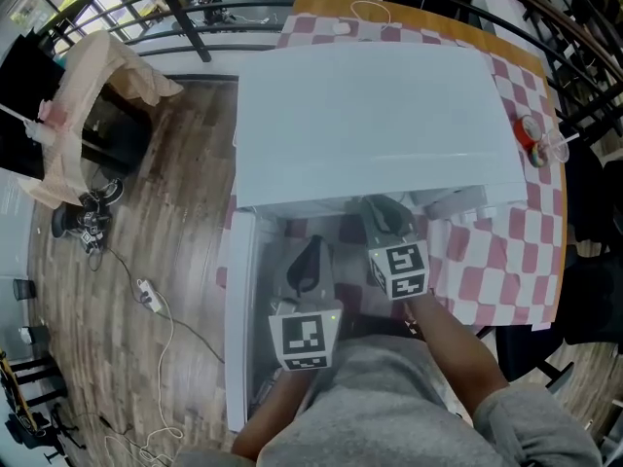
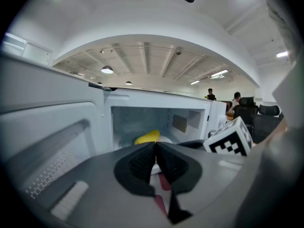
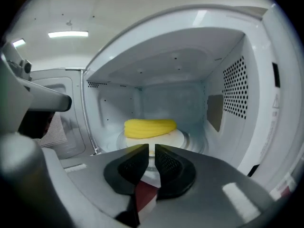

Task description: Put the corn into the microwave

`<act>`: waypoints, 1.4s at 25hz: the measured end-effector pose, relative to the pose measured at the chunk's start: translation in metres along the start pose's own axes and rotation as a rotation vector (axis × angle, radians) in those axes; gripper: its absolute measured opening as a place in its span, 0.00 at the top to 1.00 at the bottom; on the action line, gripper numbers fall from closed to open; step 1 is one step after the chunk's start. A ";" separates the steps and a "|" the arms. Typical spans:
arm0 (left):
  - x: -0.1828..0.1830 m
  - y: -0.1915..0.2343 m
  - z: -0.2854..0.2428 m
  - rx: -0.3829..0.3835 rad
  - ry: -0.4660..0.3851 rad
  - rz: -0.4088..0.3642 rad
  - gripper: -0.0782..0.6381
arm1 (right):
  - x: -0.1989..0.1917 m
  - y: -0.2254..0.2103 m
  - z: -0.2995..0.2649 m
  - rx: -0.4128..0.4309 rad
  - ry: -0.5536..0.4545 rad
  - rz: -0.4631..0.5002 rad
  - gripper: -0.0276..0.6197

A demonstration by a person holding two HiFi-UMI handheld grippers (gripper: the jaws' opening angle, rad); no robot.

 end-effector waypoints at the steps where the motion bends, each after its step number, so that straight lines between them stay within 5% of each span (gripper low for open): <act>1: 0.001 0.000 0.000 0.002 -0.002 -0.002 0.88 | 0.004 0.003 0.006 0.022 -0.018 0.016 0.92; 6: 0.005 -0.010 0.003 0.002 -0.017 -0.019 0.88 | 0.019 0.018 0.057 0.242 -0.095 0.091 0.96; 10: 0.002 -0.027 0.010 0.009 -0.013 -0.032 0.88 | 0.020 -0.001 0.105 0.304 -0.098 0.054 0.96; 22: -0.009 -0.120 0.058 0.020 -0.047 -0.050 0.88 | -0.007 -0.090 0.256 0.238 -0.083 -0.031 0.96; 35: -0.021 -0.179 0.135 0.139 -0.101 -0.042 0.88 | -0.044 -0.102 0.346 0.215 -0.105 0.006 0.96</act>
Point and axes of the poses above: the fingertips, and each gripper's own axes: z backward along the fingers, y to its left, x out of its top, the point moved 1 cm from there along z, backward along the fingers, and after that the axes turned 6 degrees about y, right-handed, at the moved point
